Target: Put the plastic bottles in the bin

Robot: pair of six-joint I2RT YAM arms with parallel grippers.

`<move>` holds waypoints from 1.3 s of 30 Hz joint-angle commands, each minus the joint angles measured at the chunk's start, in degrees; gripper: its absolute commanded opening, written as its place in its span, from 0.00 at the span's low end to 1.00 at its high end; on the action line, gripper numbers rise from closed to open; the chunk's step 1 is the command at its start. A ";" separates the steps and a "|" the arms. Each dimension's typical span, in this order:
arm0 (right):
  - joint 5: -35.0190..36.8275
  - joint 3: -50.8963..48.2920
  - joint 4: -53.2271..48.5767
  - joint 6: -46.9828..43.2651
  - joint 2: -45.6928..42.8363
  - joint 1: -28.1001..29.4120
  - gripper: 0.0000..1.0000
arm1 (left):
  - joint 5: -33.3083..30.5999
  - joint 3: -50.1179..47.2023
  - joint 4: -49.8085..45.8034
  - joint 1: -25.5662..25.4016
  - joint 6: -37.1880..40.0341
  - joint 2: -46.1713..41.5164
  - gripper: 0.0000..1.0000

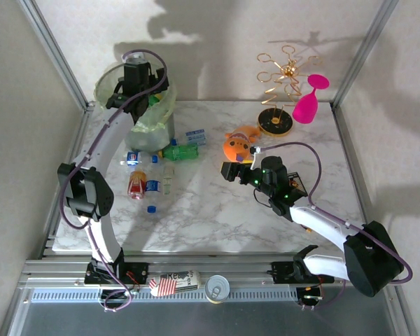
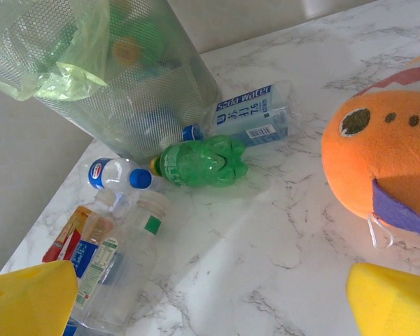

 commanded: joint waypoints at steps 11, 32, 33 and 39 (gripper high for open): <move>-0.83 1.68 1.55 0.43 4.00 -0.10 0.99 | 6.00 -20.66 12.04 -4.86 -5.55 -23.15 0.99; -0.56 1.76 10.02 8.34 10.46 -0.11 0.99 | 6.62 -64.05 7.10 -12.19 -13.26 -45.21 0.94; -0.81 2.12 10.23 8.50 10.91 -0.10 0.99 | 7.07 -65.42 6.92 -12.53 -14.05 -44.77 0.94; -1.80 2.76 10.96 9.31 12.02 -0.11 0.99 | 5.72 -71.37 8.64 -15.15 -17.75 -40.71 0.92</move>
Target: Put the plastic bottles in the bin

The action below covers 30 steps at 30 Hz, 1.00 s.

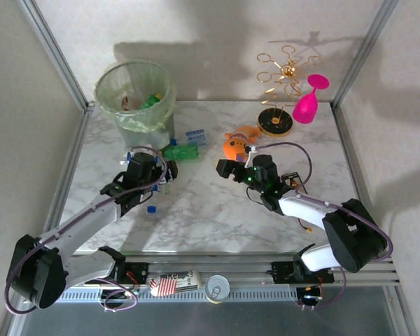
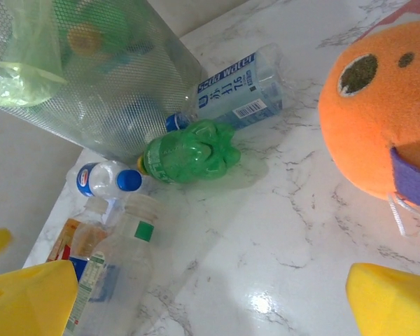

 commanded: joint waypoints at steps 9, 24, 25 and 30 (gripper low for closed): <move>-0.84 -0.36 2.79 1.75 -1.18 -0.05 0.99 | -7.33 -0.64 -1.06 -5.34 -3.14 12.57 0.91; 1.52 -1.61 0.81 -0.39 -3.73 -0.13 0.99 | -11.41 6.01 -3.35 -11.60 -3.03 23.02 0.84; 1.53 -1.69 0.69 -0.41 -3.83 -0.16 0.99 | -11.48 6.25 -3.31 -11.88 -3.13 23.25 0.84; 1.91 -2.21 0.59 -0.57 -4.34 -0.10 0.99 | -11.47 6.83 -3.00 -12.80 -3.62 24.69 0.83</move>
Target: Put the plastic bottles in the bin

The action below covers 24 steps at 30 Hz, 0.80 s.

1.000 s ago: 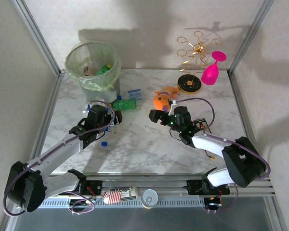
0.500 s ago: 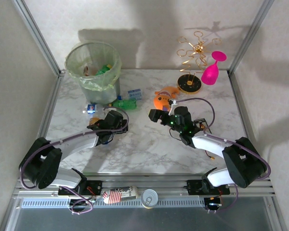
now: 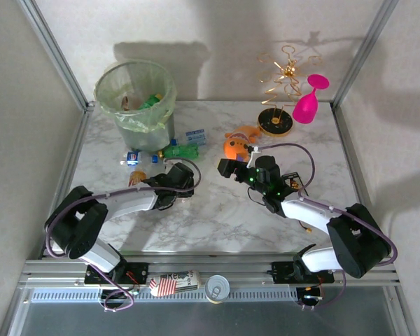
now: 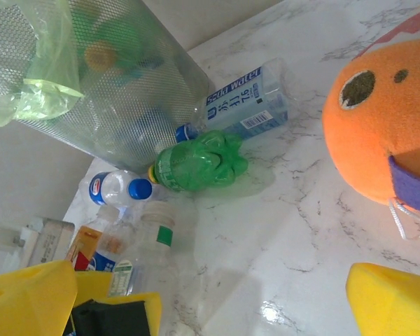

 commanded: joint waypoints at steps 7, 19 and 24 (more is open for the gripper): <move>1.67 -1.28 -0.44 -1.63 -2.28 -0.17 0.99 | -0.20 1.25 -0.53 -0.97 -1.20 3.95 0.82; 2.29 -1.41 -1.17 -1.76 -3.00 -0.16 0.99 | 0.04 1.90 1.30 -1.69 -1.16 6.57 0.64; 1.92 -1.47 -0.91 -1.76 -2.79 -0.11 0.99 | -0.37 1.61 1.54 -1.95 -1.19 6.03 0.53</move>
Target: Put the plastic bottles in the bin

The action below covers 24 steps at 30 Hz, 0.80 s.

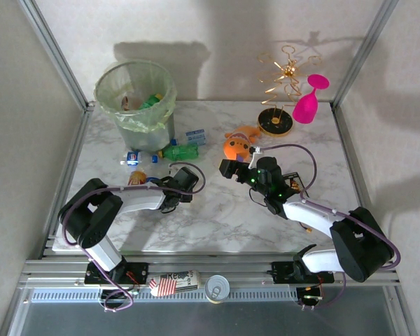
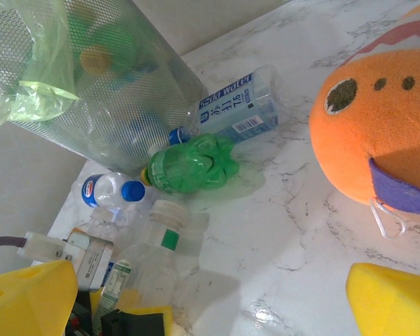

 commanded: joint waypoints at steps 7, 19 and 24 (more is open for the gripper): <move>-0.11 -0.87 0.54 -1.09 -1.39 -0.14 0.99 | -2.03 1.43 1.02 -0.84 -0.05 -3.46 0.40; -1.23 -1.28 -3.43 -6.36 -4.71 -0.16 0.99 | -2.13 15.76 -1.33 -0.28 6.58 -12.23 0.33; -4.66 -2.36 -2.54 -9.11 -7.82 -0.16 0.99 | -3.01 25.57 -2.23 1.71 12.62 -12.95 0.34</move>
